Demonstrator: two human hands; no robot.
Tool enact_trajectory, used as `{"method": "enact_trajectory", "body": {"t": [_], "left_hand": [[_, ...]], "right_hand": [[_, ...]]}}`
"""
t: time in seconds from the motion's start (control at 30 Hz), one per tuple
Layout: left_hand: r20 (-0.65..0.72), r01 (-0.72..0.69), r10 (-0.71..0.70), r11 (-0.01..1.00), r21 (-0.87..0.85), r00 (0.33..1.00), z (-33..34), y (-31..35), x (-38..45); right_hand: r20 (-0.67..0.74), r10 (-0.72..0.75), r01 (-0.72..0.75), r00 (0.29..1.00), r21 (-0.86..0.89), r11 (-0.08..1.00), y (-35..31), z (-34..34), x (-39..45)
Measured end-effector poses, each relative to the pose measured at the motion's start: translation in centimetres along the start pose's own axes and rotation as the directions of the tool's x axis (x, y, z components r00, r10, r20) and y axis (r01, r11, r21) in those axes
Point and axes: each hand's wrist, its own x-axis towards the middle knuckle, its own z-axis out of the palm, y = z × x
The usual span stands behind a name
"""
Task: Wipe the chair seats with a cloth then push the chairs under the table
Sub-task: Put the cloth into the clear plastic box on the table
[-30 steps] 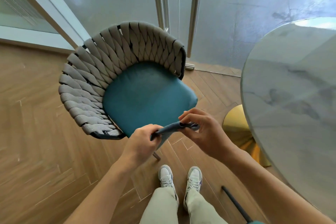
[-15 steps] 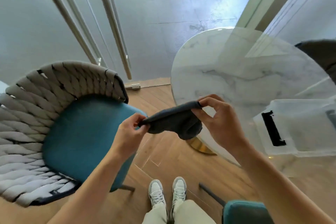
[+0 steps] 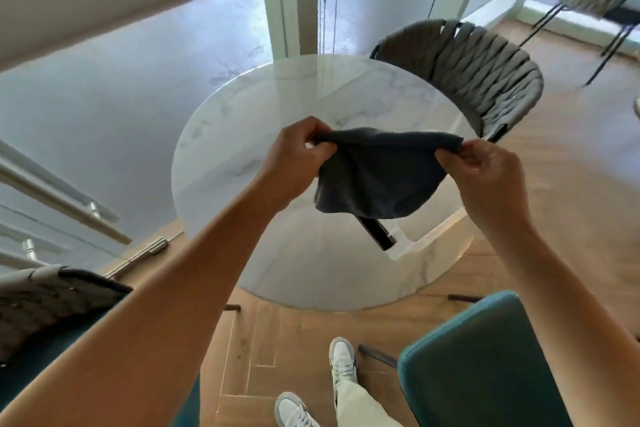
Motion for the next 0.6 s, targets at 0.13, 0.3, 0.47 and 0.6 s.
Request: {"method": "enact_trajectory", "body": {"t": [0.13,0.3,0.47,0.6], "left_hand": [[0.079,-0.048,0.046,0.998,0.029,0.996,6.0,2.4,4.4],[0.234,-0.072,0.023,0.977,0.199,0.972,12.5,1.7,7.9],[0.391,-0.075,-0.147,0.863,0.500,0.909,15.7,-0.5,10.0],[0.451,-0.160,-0.233,0.719,0.676,0.862,17.2,-1.8,10.4]], "right_hand": [[-0.067,0.088,-0.092,0.994,-0.059,0.994,3.7,-2.3,1.3],[0.045,0.216,-0.202,0.975,-0.203,0.958,7.9,-2.5,2.7],[0.257,0.317,-0.207,0.913,-0.378,0.902,10.0,-1.3,4.6],[0.351,0.419,-0.123,0.837,-0.626,0.770,9.7,0.4,6.3]]}}
